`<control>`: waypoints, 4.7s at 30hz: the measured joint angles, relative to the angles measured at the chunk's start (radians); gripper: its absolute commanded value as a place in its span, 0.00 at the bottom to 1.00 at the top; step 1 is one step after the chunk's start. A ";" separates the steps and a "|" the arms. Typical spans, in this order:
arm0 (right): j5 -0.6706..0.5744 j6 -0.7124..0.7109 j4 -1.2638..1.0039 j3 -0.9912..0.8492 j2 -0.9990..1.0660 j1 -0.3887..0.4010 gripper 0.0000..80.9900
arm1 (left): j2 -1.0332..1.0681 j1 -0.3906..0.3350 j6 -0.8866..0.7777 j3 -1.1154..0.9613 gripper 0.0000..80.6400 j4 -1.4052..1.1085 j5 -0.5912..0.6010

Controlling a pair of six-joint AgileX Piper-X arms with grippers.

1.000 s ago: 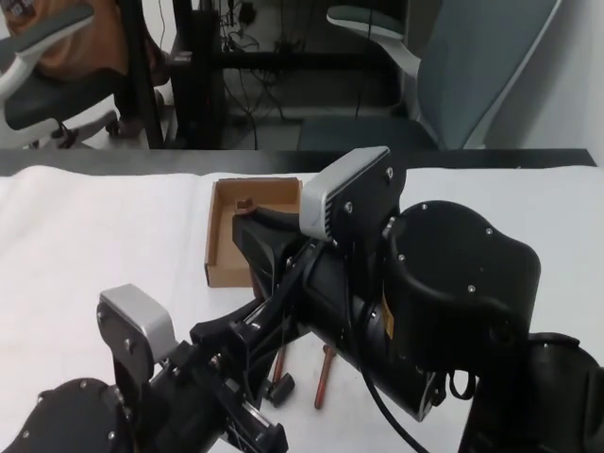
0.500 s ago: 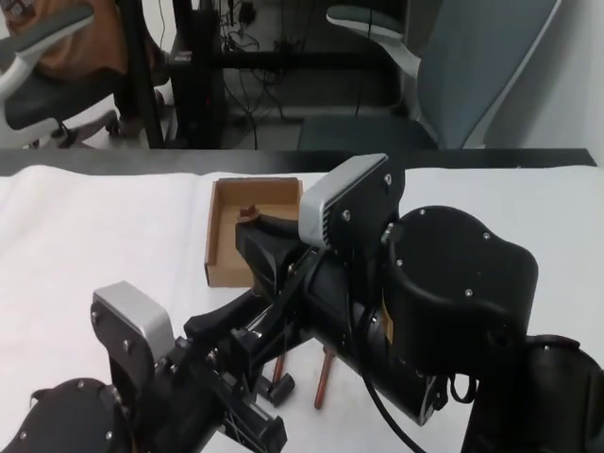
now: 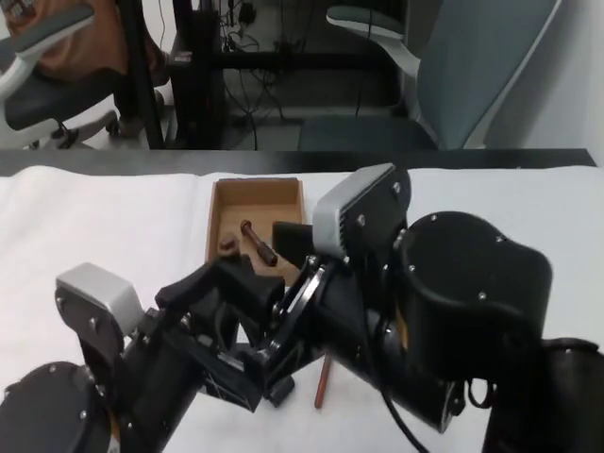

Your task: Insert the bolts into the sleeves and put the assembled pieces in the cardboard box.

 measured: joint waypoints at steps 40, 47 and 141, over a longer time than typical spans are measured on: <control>-0.234 0.619 0.762 -0.308 0.402 -0.204 0.51 | 0.718 0.445 0.187 -0.922 0.14 0.680 0.414; -0.234 0.753 0.745 -0.341 0.461 -0.201 0.51 | 0.757 0.442 0.268 -0.934 0.87 0.616 0.504; 0.172 -0.055 1.336 -0.479 -0.366 -0.283 0.00 | 0.474 -0.051 0.120 -0.990 0.02 1.591 0.275</control>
